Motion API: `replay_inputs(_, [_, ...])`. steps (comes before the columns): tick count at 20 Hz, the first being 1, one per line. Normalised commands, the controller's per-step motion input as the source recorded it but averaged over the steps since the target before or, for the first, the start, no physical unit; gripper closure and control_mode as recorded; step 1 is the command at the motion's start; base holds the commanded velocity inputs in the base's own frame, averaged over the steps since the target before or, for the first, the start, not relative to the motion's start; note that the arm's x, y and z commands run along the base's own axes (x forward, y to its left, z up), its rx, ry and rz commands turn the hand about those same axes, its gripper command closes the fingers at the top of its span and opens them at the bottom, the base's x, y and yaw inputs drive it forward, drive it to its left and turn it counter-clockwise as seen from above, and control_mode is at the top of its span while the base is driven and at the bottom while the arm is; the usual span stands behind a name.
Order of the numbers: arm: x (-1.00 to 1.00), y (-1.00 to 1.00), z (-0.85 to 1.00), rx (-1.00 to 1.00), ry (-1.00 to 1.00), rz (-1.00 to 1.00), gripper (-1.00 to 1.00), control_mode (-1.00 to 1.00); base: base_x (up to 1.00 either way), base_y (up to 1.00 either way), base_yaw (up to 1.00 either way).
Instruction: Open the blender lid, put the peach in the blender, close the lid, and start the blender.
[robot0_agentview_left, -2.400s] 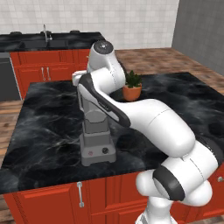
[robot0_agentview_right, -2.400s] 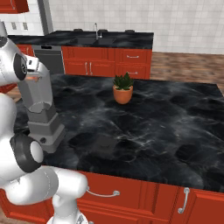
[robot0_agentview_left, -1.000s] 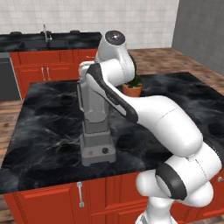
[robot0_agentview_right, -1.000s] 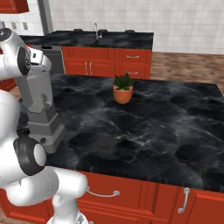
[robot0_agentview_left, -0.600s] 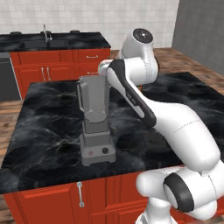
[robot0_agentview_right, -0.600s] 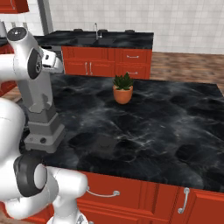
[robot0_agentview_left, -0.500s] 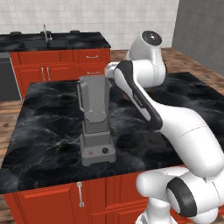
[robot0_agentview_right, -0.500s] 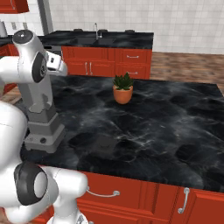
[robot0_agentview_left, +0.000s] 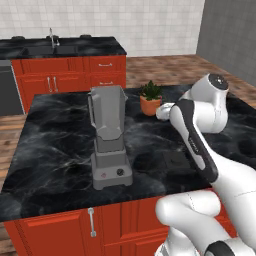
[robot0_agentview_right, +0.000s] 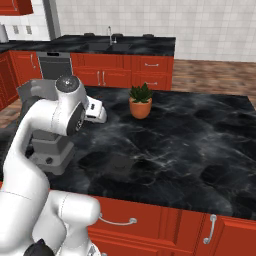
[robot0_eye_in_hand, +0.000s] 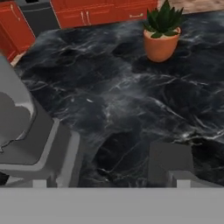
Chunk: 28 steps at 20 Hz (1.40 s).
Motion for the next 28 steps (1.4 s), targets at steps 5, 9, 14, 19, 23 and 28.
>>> replay_inputs(5, [-0.07,-0.9,-0.65,-0.09,0.08,0.0,-1.0,-1.0,0.0,0.0,0.0])
replay_inputs(9, [0.03,-0.17,-0.53,-0.15,0.23,0.0,-1.0,-1.0,0.0,0.0,0.0])
replay_inputs(14, [0.19,-0.02,-0.58,-0.08,0.21,0.0,-1.0,-1.0,0.0,0.0,0.0])
replay_inputs(19, [0.15,-0.17,-0.43,0.0,0.25,0.0,-1.0,-1.0,0.0,0.0,0.0])
replay_inputs(23, [0.17,-0.11,-0.42,0.0,0.27,0.0,-1.0,-1.0,0.0,0.0,0.0])
replay_inputs(28, [0.32,-0.27,-0.27,0.04,0.16,0.0,-1.0,-1.0,0.0,0.0,0.0])
